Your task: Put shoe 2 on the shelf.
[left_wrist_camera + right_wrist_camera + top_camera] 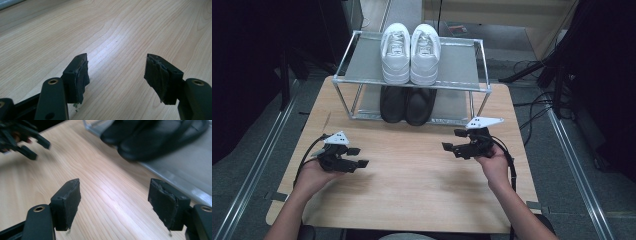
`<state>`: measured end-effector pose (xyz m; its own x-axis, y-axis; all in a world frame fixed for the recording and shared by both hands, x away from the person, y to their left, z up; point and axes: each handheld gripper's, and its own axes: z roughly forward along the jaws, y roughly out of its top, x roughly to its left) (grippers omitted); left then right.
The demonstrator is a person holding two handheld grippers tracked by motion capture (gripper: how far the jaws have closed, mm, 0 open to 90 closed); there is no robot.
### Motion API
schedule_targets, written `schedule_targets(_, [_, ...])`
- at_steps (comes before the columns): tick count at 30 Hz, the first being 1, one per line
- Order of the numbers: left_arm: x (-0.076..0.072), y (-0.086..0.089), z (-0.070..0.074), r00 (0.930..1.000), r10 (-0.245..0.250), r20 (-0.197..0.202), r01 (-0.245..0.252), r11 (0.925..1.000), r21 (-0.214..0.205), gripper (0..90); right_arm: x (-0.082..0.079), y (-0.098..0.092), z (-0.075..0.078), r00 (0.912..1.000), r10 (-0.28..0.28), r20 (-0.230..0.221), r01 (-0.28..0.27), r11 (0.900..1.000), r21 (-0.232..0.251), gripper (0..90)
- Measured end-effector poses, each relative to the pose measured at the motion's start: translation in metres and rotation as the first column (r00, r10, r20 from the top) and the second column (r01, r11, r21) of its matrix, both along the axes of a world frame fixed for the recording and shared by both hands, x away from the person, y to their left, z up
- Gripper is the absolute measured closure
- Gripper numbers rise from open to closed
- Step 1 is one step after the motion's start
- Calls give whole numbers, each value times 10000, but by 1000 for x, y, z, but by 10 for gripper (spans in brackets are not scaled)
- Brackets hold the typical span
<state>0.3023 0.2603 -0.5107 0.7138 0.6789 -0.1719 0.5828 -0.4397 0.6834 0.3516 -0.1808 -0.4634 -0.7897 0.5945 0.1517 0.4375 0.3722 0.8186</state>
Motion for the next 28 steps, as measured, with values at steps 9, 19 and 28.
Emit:
schedule_targets(9, [2,-1,-2,9999,-55,-123,56,9999,84,357,-2,-7,-11,10000,49,0,-49,9997,-236,254])
schedule_targets(19, [3,-4,-6,9996,-147,-261,153,9996,232,356,-2,-11,-14,9998,174,-92,-178,9988,-454,247])
schedule_targets(28, [4,-14,-10,9965,-609,-567,626,9976,281,333,3,-5,-25,9948,577,-843,-640,9952,-739,243])
